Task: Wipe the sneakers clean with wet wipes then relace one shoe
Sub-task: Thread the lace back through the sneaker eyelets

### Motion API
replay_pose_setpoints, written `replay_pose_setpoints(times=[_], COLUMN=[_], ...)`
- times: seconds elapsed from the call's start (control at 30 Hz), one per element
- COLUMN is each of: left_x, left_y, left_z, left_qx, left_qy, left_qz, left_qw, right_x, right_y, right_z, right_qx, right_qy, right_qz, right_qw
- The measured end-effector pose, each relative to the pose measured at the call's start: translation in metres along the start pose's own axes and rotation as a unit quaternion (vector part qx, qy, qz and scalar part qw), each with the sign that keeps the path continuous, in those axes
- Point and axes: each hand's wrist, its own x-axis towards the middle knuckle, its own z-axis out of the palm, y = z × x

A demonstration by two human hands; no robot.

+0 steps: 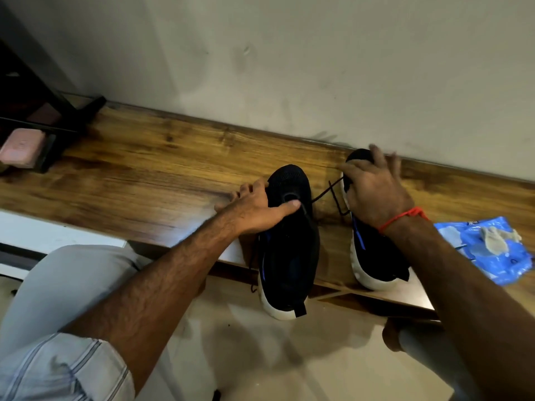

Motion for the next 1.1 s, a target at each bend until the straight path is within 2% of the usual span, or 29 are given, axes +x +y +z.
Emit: replay_pose_setpoints(times=[0.07, 0.17, 0.23, 0.37, 0.5, 0.63, 0.73, 0.8, 0.9, 1.1], left_x=[-0.001, -0.001, -0.001, 0.004, -0.004, -0.010, -0.009, -0.009, -0.008, -0.006], left_y=[-0.002, -0.008, -0.011, -0.014, -0.006, -0.001, -0.002, -0.001, -0.001, -0.001], left_z=[-0.010, -0.017, -0.013, -0.001, -0.002, -0.003, -0.001, 0.002, 0.009, 0.003], left_qx=[-0.028, 0.002, 0.006, 0.021, 0.075, 0.105, 0.063, 0.054, 0.097, 0.218], left_qy=[-0.002, -0.004, -0.013, 0.047, 0.042, 0.037, 0.046, 0.065, 0.091, 0.084], left_qz=[0.013, 0.033, 0.028, 0.044, 0.034, 0.033, 0.040, 0.051, 0.061, 0.041], left_qw=[1.000, 0.999, 1.000, 0.998, 0.996, 0.993, 0.996, 0.995, 0.989, 0.971], right_x=[-0.005, -0.012, -0.013, -0.012, -0.006, 0.001, -0.006, -0.012, -0.015, -0.007], right_y=[-0.018, -0.038, -0.041, -0.040, -0.029, -0.006, -0.018, -0.033, -0.043, -0.029], right_z=[0.004, 0.013, 0.016, 0.017, 0.015, 0.003, 0.004, 0.008, 0.015, 0.015], right_qx=[0.038, 0.018, 0.015, 0.018, -0.012, -0.021, 0.007, -0.014, -0.037, -0.020], right_qy=[-0.046, -0.087, -0.080, -0.059, -0.050, -0.087, -0.070, -0.075, -0.095, -0.050], right_qz=[-0.070, -0.100, -0.093, -0.079, -0.049, 0.011, -0.027, -0.059, -0.062, -0.040], right_qw=[0.996, 0.991, 0.992, 0.995, 0.997, 0.996, 0.997, 0.995, 0.993, 0.998])
